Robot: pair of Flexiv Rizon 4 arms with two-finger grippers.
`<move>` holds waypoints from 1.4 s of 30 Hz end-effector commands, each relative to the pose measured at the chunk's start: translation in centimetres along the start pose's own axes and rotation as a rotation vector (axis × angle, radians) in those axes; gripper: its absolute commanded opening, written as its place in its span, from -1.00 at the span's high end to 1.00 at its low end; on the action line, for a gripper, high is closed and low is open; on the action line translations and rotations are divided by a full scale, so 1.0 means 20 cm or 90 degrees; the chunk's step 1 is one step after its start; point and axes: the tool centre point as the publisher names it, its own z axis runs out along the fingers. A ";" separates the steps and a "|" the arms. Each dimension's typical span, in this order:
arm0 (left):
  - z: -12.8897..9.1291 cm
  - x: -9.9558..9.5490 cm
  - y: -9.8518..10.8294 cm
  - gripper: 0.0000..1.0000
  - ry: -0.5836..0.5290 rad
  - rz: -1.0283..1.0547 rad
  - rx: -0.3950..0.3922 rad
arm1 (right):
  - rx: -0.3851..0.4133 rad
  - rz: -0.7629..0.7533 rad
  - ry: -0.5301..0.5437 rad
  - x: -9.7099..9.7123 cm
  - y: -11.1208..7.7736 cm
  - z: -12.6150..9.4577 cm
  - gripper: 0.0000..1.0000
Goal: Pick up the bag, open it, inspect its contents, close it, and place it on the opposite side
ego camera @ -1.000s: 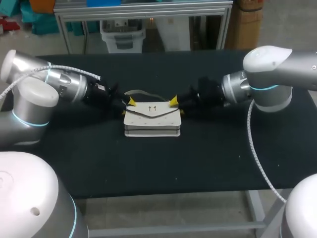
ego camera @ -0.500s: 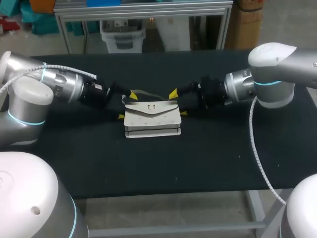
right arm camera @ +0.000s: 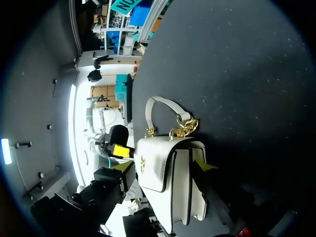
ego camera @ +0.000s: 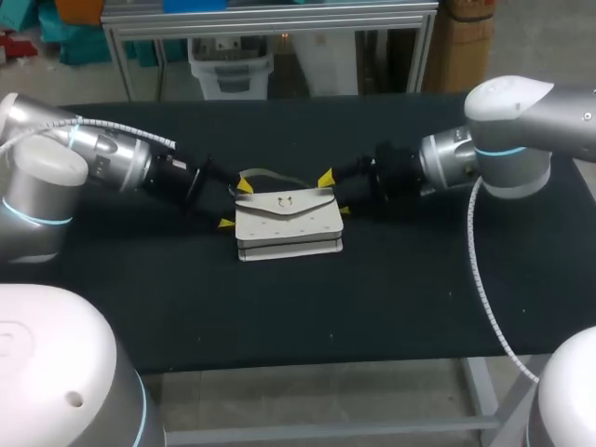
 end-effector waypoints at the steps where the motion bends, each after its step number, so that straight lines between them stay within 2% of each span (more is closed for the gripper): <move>1: 0.00 0.00 -0.03 -0.47 -0.004 -0.010 -0.018 | -0.001 0.001 -0.002 0.00 -0.01 -0.01 -0.51; 6: -0.02 -0.01 0.00 -0.30 0.001 0.006 -0.018 | -0.001 0.001 -0.002 0.00 -0.02 -0.01 -0.51; 12: 0.00 -0.02 0.05 -0.36 -0.006 0.064 -0.018 | -0.001 0.001 -0.006 0.02 -0.03 -0.03 -0.51; 15: 0.00 -0.02 0.05 -0.50 -0.012 0.068 -0.007 | -0.002 0.002 -0.008 0.02 -0.03 -0.04 -0.55; 17: -0.02 -0.03 0.04 -0.57 -0.008 0.065 0.001 | -0.003 0.002 -0.008 0.02 -0.03 -0.05 -0.62; 20: -0.05 -0.03 0.02 -0.67 -0.008 0.067 0.017 | 0.007 0.003 -0.012 0.03 -0.03 -0.07 -1.00; 26: -0.09 -0.01 0.02 -1.00 -0.036 0.086 0.037 | 0.021 0.000 -0.035 0.05 -0.04 -0.12 -1.00; 35: -0.14 0.04 0.05 -1.00 -0.124 0.137 0.064 | 0.063 -0.043 -0.088 0.12 -0.06 -0.25 -1.00; 42: -0.15 0.05 0.07 -1.00 -0.170 0.170 0.073 | 0.061 -0.082 -0.134 0.10 -0.04 -0.40 -1.00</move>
